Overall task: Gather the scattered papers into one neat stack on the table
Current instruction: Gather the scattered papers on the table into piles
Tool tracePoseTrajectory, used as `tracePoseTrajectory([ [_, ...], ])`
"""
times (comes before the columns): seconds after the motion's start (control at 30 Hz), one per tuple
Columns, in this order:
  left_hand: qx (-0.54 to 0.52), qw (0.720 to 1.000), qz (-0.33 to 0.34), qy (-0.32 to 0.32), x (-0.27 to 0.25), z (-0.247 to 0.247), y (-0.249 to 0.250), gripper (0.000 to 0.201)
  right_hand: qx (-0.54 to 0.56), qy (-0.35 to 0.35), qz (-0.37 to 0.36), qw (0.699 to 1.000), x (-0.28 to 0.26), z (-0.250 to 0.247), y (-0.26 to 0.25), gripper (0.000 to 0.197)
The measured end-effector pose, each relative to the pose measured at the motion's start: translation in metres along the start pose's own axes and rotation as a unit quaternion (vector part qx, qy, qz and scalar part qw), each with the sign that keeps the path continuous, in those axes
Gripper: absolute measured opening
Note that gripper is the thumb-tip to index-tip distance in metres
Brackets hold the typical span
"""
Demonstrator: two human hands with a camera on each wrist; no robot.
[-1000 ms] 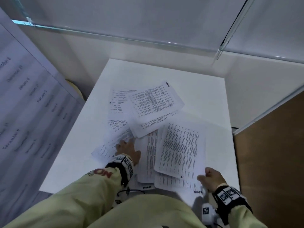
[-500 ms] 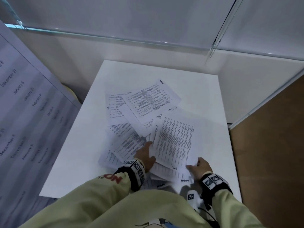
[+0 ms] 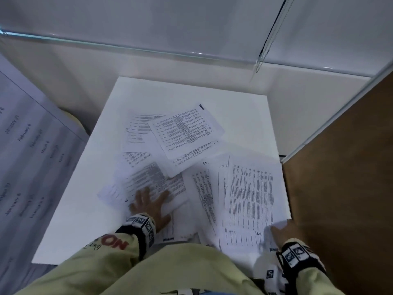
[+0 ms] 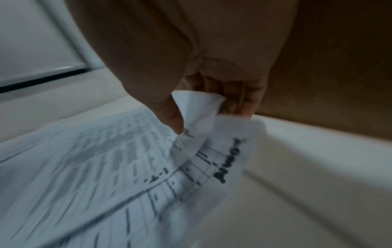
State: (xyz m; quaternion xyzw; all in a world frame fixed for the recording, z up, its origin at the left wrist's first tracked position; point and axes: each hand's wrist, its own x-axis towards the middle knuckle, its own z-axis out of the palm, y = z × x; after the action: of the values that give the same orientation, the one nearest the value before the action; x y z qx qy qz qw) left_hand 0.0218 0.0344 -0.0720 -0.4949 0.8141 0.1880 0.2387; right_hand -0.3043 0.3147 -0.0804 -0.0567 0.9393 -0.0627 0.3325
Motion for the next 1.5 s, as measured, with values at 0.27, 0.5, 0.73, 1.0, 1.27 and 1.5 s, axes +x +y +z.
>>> tracePoseTrajectory([
  [0.27, 0.021, 0.998, -0.023, -0.050, -0.002, -0.020, -0.020, 0.102, -0.097, 0.039, -0.296, 0.949, -0.119, 0.019, -0.125, 0.055],
  [0.5, 0.017, 0.997, -0.072, -0.010, -0.001, -0.034, -0.030, 0.103, -0.299, -0.045, -0.362, 0.882, -0.131, 0.079, -0.171, 0.069],
  [0.73, -0.075, 0.991, -0.111, -0.010, -0.001, -0.029, -0.053, 0.103, -0.301, -0.030, -0.288, 0.909, -0.110, 0.076, -0.150, 0.089],
  [1.0, -0.098, 0.992, -0.078, -0.024, -0.007, -0.030, -0.013, 0.093, -0.278, 0.020, -0.258, 0.925, -0.111, 0.083, -0.154, 0.058],
  [1.27, -0.119, 0.988, -0.099, -0.014, -0.005, -0.026, -0.035, 0.079, -0.308, 0.059, -0.224, 0.923, -0.110, 0.074, -0.143, 0.074],
  [1.5, -0.141, 0.989, -0.008, -0.048, -0.009, -0.026, -0.029, 0.077, -0.211, -0.016, -0.367, 0.906, -0.134, 0.103, -0.185, 0.075],
])
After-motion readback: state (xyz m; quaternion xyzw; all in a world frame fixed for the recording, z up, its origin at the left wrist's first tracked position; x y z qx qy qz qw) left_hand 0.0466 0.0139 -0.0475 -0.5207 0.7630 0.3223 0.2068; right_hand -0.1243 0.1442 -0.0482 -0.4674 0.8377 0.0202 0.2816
